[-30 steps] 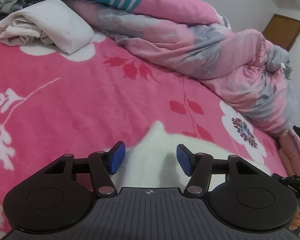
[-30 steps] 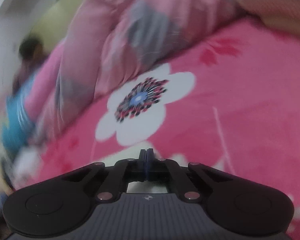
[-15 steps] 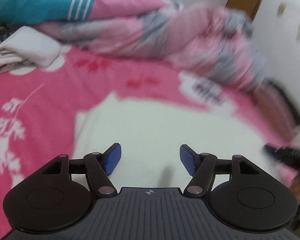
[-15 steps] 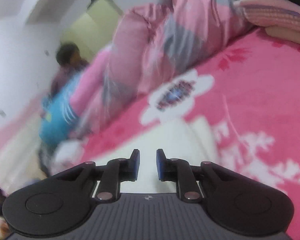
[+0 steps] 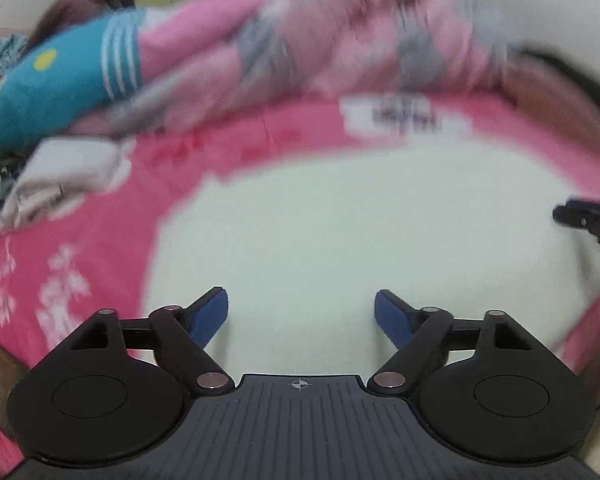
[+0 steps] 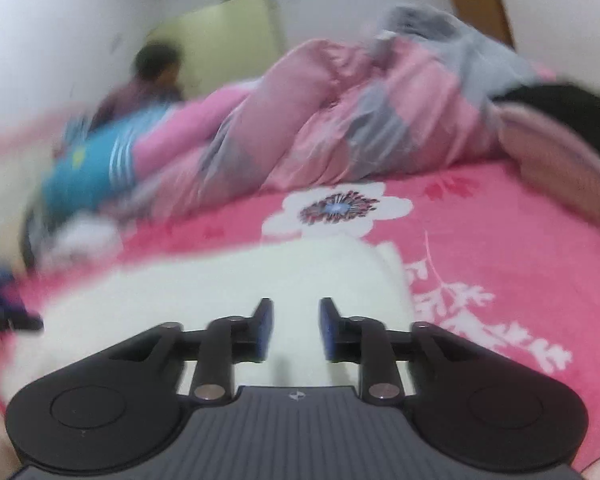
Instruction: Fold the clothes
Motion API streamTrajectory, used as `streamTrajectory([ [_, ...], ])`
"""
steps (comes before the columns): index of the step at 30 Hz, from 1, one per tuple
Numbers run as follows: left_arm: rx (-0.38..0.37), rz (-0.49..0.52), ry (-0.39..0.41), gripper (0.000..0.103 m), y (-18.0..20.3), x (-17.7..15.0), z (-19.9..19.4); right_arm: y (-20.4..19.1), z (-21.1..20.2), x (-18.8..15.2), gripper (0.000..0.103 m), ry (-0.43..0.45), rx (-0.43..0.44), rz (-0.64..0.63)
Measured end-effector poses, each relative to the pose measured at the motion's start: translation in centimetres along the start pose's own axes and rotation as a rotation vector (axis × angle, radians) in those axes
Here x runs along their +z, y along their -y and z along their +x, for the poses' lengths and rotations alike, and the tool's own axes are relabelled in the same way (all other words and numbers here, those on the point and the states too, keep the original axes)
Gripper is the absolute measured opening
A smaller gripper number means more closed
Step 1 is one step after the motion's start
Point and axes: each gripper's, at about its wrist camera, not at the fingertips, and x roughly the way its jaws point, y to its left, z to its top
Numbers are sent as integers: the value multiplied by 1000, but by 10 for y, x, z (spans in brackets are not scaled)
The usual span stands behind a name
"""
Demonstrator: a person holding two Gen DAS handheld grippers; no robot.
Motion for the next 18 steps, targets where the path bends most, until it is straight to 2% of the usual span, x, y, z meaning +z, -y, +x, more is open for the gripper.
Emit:
streamTrajectory([
  [1, 12, -20, 21, 86, 1, -5, 0, -5, 5, -10, 37, -7, -24, -43],
  [3, 31, -59, 58, 89, 1, -13, 1, -8, 4, -11, 38, 6, -41, -52],
  [7, 10, -136, 57, 102, -5, -14, 1, -8, 8, -4, 40, -9, -47, -31],
  [9, 15, -133, 55, 103, -3, -14, -1, -11, 5, 2, 44, -29, -61, 0],
  [10, 20, -133, 53, 103, -2, -14, -1, -14, 1, 5, 48, -34, -51, 18],
  [11, 25, -135, 51, 103, -1, -14, -1, -17, -4, 8, 62, -38, -39, 37],
  [12, 27, -144, 47, 103, -1, -13, -2, -20, -5, 11, 70, -19, -31, 37],
  [14, 27, -164, 42, 103, -1, -13, -3, -26, -8, 17, 73, 22, -15, 34],
  [16, 26, -183, 36, 103, -2, -12, -3, -37, 1, 19, 84, 25, -55, -16],
  [17, 25, -192, 33, 103, -3, -12, -3, -40, 9, 17, 94, -8, -63, -31],
  [18, 25, -201, 30, 103, -4, -11, -3, -42, 18, 15, 100, -44, -69, -44],
])
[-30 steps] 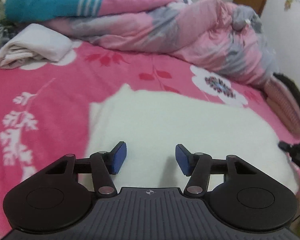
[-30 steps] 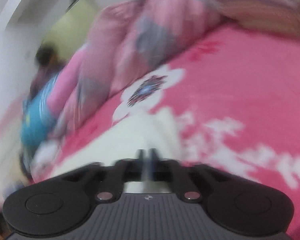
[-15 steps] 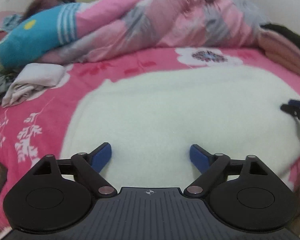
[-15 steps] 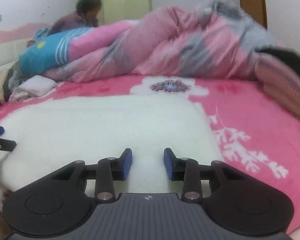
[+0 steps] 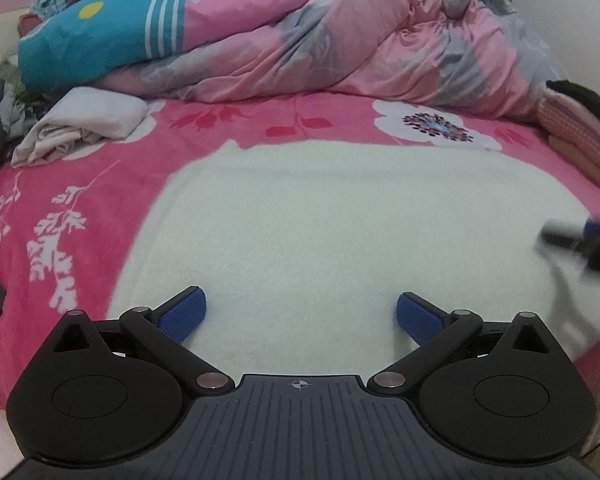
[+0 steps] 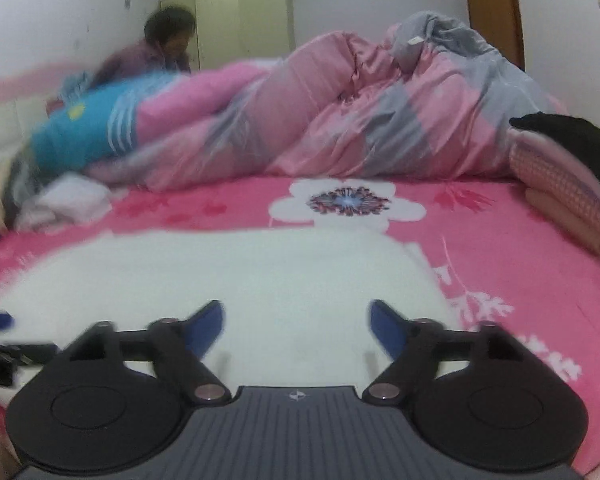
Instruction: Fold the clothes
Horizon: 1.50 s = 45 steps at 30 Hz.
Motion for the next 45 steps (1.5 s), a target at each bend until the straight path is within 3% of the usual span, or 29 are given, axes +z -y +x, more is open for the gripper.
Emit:
streamTrajectory([
  [1, 0, -5, -4, 103, 0, 1, 0, -4, 11, -4, 101, -62, -2, -12],
  [4, 0, -24, -17, 103, -1, 3, 1, -11, 12, -8, 103, -45, -42, -39],
  [18, -13, -72, -70, 103, -7, 11, 5, -7, 18, 7, 103, -149, -37, -6],
  [29, 2, -133, -76, 103, -8, 16, 6, -13, 14, -3, 103, -92, -68, -27],
  [35, 42, -110, -103, 103, -1, 18, 9, -8, 18, 4, 103, -129, -38, -28],
  [42, 64, -106, -125, 103, 1, 20, 10, -19, -9, 14, 103, 23, -5, -42],
  [45, 70, -109, -131, 103, 2, 21, 11, -22, 9, 3, 103, -36, 13, -83],
])
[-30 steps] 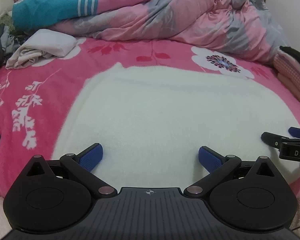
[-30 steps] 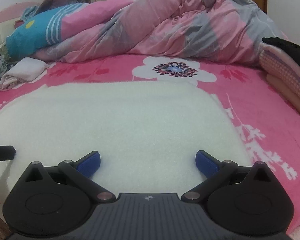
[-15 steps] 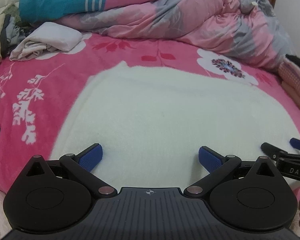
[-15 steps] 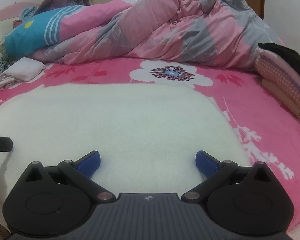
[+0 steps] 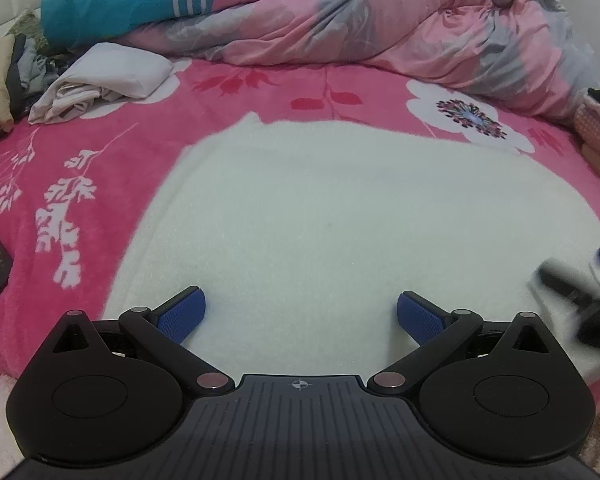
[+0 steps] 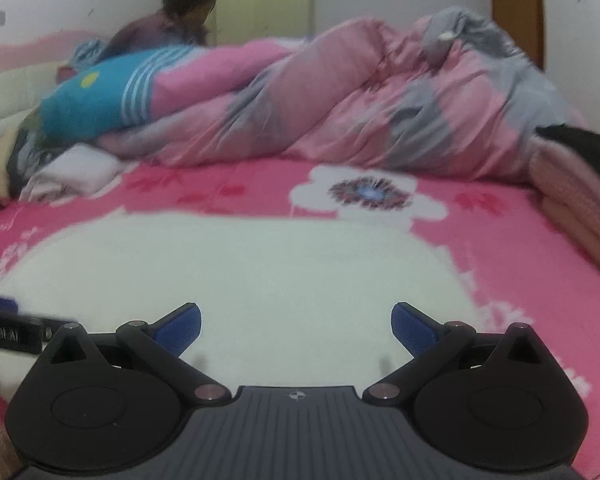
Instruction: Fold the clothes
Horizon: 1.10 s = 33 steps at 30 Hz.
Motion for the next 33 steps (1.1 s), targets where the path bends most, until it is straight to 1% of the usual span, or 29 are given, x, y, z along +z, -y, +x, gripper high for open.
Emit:
streamTrajectory([
  [4, 10, 5, -4, 103, 2, 0, -1, -1, 13, -14, 103, -6, 0, -25],
  [13, 13, 8, -15, 103, 3, 2, 0, -4, 14, -13, 103, -36, -3, -29],
  [27, 15, 4, -22, 103, 2, 3, 0, -2, 16, -11, 103, -44, -2, -31],
  [33, 1, 1, -14, 103, -1, 2, 0, -2, 17, -11, 103, -46, -3, -33],
])
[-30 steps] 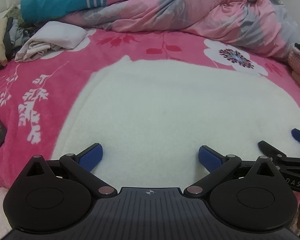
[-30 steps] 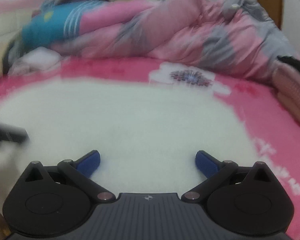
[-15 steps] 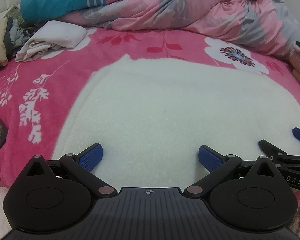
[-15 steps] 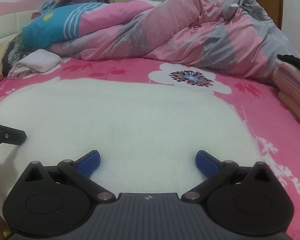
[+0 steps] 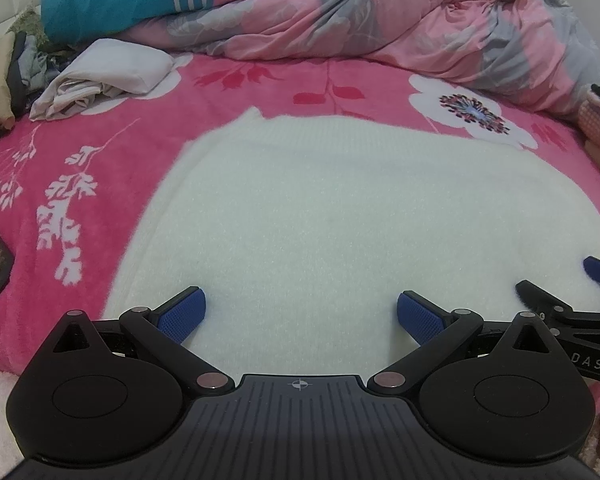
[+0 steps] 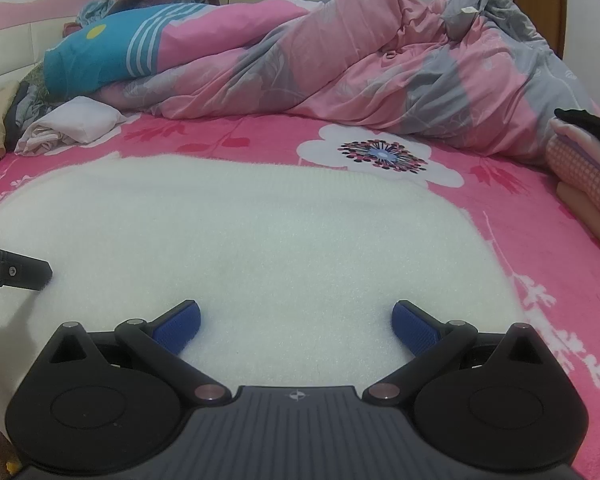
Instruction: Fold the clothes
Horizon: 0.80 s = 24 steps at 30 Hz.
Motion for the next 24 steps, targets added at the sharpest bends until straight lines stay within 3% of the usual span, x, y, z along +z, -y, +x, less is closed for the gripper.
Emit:
streamTrajectory([
  [8, 42, 35, 110, 103, 4, 1, -17, 0, 0, -1, 103, 3, 2, 2],
  [16, -20, 73, 203, 103, 13, 22, -10, -1, 0, -2, 103, 4, -3, 1],
  [18, -38, 76, 188, 103, 13, 23, 2, -1, 0, -2, 103, 4, -3, 1],
  [21, -63, 80, 101, 103, 9, 18, 29, -1, 1, -1, 103, 2, -5, 0],
  [24, -73, 88, 141, 103, 7, 11, 26, -1, 2, -1, 103, -1, -7, -2],
])
